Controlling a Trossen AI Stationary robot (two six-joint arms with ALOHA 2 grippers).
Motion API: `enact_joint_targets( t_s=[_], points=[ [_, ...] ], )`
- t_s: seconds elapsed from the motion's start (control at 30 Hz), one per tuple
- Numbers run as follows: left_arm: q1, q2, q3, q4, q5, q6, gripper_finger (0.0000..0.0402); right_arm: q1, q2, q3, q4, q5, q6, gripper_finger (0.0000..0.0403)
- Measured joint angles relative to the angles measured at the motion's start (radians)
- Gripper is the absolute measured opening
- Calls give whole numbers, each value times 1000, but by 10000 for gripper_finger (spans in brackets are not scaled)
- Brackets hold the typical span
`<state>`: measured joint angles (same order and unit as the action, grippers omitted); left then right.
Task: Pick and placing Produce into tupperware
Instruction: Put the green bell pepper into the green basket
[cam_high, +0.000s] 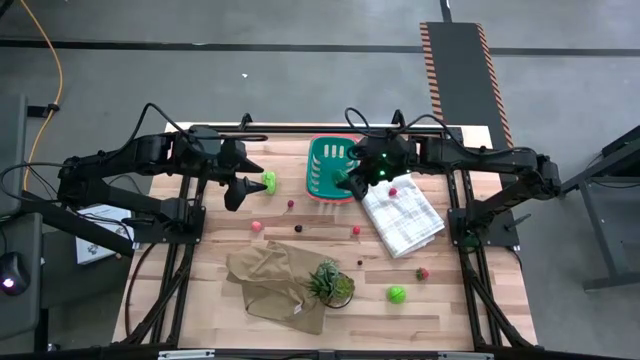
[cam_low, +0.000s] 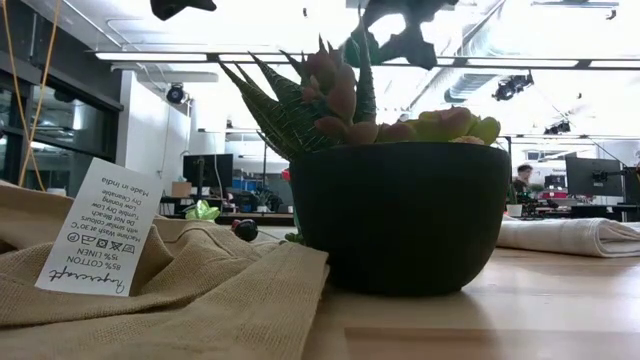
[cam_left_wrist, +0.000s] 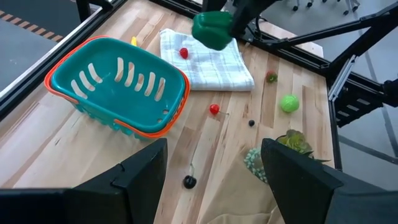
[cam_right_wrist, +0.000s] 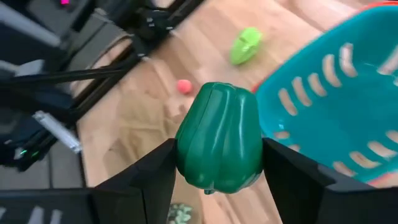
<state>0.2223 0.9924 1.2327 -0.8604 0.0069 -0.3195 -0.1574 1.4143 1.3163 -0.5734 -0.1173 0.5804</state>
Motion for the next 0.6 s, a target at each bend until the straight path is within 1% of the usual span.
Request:
enact_joint_targets(
  t_s=[0.17, 0.5, 0.6],
  points=[
    [0, 0, 0, 0, 0, -10, 248, 0, 0, 0, 27, -59, -40, 210],
    [0, 0, 0, 0, 0, -26, 248, -2, 0, 0, 31, -60, -66, 210],
    [0, 0, 0, -1, 0, -26, 248, -31, 0, 0, 55, -64, -85, 210]
  ],
)
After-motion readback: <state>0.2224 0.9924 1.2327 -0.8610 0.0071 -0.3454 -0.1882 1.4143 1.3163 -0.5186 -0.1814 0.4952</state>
